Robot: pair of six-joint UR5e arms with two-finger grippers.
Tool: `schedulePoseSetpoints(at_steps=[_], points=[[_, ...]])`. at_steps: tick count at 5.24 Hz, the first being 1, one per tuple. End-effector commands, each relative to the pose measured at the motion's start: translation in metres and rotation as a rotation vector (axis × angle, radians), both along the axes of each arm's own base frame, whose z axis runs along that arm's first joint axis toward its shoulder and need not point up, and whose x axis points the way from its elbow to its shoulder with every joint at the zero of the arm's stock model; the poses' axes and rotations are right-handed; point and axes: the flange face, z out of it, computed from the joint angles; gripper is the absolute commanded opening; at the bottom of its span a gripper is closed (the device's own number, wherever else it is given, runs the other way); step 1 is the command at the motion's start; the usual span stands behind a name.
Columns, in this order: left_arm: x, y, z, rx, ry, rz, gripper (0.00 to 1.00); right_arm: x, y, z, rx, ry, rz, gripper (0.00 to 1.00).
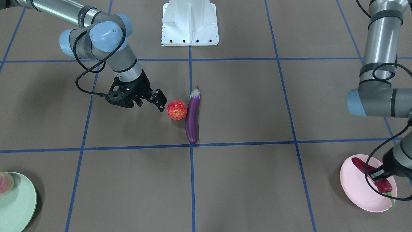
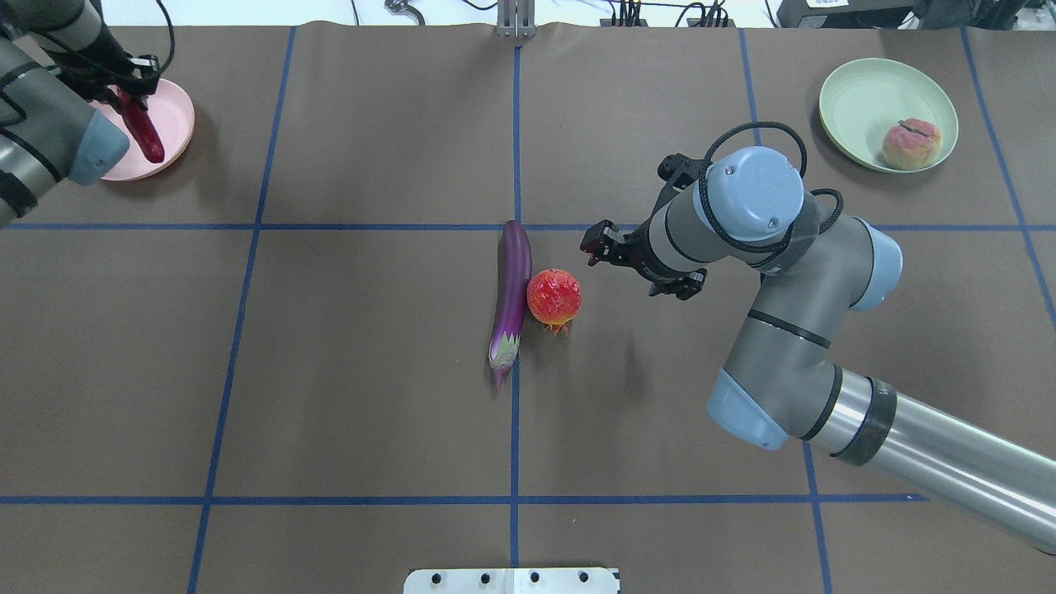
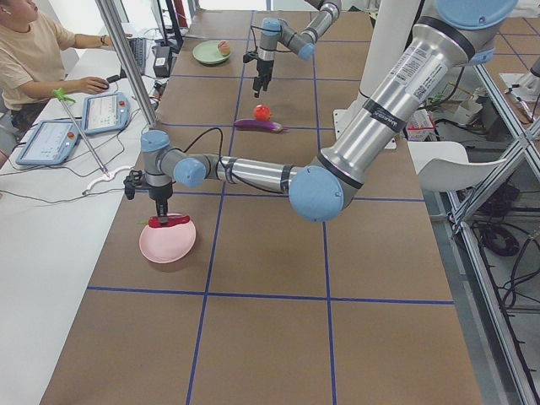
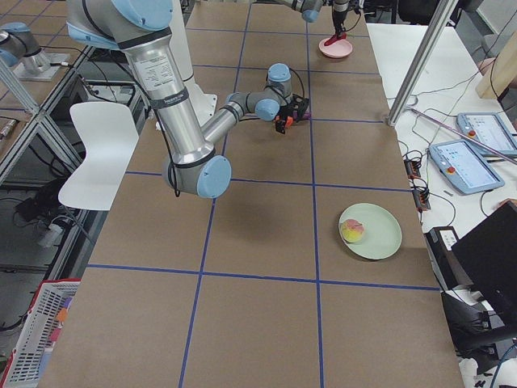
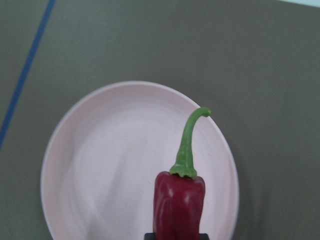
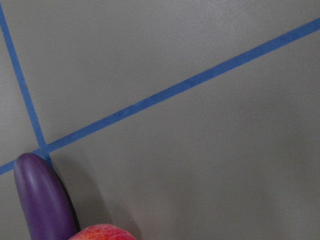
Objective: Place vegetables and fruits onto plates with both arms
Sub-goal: 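Carry the chili to the pink plate while the right gripper reaches for pomegranate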
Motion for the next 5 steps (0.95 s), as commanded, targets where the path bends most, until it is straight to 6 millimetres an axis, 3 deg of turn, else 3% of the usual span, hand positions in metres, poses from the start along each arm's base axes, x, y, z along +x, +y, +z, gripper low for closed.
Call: schedulePoseSetpoints(at_steps=[1, 2, 3, 5], points=[[-0.012, -0.013, 0.007, 0.035, 0.008, -0.008, 0.99, -0.03, 0.023, -0.009, -0.035, -0.007, 0.037, 1.0], [-0.006, -0.014, -0.002, 0.036, 0.017, -0.024, 1.0, -0.04, 0.023, -0.035, -0.037, -0.038, 0.069, 1.0], [-0.003, -0.014, -0.004, 0.037, 0.019, -0.023, 1.0, -0.039, 0.024, -0.042, -0.047, -0.054, 0.077, 1.0], [0.002, -0.014, -0.01, 0.04, 0.028, -0.034, 1.0, -0.049, 0.026, -0.034, -0.049, -0.036, 0.069, 1.0]])
